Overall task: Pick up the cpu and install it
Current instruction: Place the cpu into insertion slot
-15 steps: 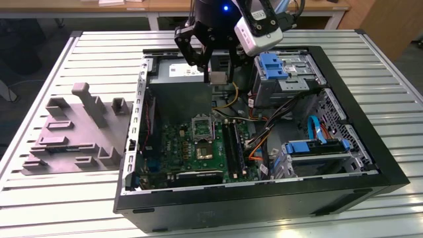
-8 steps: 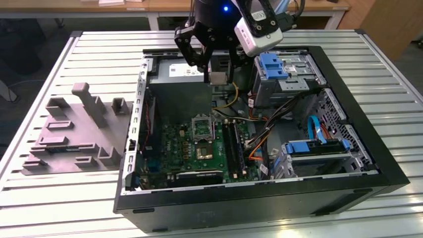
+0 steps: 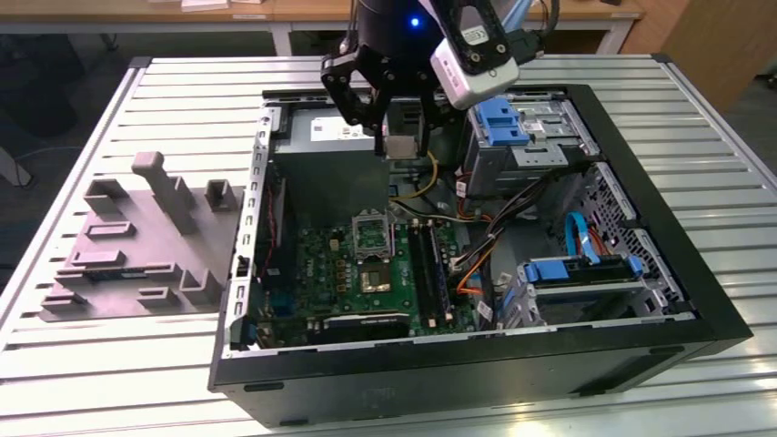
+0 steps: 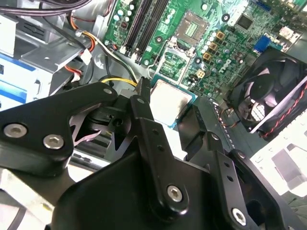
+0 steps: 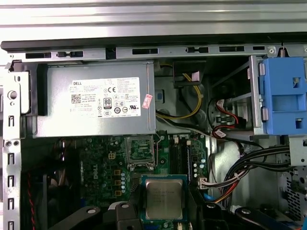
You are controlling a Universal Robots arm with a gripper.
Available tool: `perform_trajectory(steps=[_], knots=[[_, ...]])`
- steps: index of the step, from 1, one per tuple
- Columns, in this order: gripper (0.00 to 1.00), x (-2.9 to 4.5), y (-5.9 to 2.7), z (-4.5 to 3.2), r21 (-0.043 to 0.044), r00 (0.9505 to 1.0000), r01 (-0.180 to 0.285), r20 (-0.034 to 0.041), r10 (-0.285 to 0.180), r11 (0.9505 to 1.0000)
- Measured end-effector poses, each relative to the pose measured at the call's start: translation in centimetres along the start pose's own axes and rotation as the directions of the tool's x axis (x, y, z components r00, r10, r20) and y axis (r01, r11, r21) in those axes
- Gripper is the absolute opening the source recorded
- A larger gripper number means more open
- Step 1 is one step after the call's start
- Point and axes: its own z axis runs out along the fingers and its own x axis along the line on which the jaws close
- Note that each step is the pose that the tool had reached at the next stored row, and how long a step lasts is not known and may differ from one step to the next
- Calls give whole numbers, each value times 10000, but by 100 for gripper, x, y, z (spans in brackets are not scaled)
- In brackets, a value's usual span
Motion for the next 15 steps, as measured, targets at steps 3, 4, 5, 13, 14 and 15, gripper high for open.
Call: perform_trajectory(steps=[3, 4, 5, 13, 14, 15], knots=[[47, 3, -22, 36, -2, 10000, 13, 1, -13, 10000], [47, 4, -30, 46, 0, 10000, 19, -1, -19, 10000], [47, 5, -38, 55, 0, 10000, 25, -1, -25, 10000], [47, 5, -64, 100, 0, 10000, 35, -18, -35, 10000], [47, 5, -66, 103, 0, 10000, 35, -19, -35, 10000], [47, 5, -68, 106, 0, 10000, 35, -19, -35, 10000]])
